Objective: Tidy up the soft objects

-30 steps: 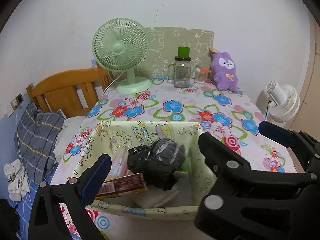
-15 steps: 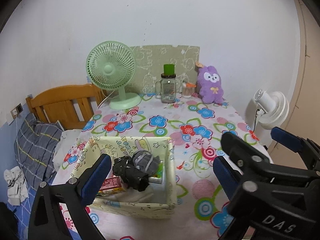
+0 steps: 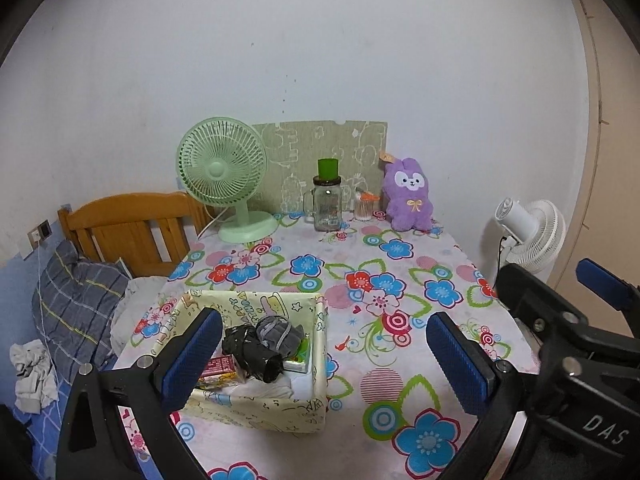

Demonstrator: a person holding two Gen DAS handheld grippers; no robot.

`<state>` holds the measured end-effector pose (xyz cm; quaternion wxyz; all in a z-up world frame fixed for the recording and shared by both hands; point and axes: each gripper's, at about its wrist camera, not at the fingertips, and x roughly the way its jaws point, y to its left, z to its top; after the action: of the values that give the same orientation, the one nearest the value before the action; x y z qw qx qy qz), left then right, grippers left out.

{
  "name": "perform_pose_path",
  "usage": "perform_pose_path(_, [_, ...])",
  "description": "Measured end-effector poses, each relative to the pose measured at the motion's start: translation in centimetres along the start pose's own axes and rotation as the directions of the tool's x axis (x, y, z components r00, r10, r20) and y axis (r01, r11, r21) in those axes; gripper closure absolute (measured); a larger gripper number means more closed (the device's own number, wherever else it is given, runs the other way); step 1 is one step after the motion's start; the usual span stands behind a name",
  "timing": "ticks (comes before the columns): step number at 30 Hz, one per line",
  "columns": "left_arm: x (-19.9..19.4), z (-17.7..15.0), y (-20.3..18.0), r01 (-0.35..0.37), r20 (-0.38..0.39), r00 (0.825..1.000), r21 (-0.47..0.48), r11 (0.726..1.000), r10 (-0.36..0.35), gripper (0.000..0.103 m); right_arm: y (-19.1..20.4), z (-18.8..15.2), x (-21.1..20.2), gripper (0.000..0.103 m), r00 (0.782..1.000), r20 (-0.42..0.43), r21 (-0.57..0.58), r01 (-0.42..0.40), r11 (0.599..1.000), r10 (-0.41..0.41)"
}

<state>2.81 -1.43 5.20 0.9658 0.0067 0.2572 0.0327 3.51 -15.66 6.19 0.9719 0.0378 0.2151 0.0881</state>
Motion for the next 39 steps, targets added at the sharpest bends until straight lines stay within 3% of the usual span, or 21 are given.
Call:
perform_pose_path(15, [-2.0,-0.4,-0.4,0.010,0.041,0.999,0.022,1.000,-0.011,0.000,-1.4,-0.8,-3.1,0.000,0.998,0.046,0.018,0.047,0.999,-0.047])
perform_pose_path(39, [-1.7,-0.3,0.5,0.004,0.035,0.999,0.004,1.000,-0.004,0.000,-0.8,-0.4,-2.7,0.000,0.999,0.035,0.013,0.037,0.999,-0.037])
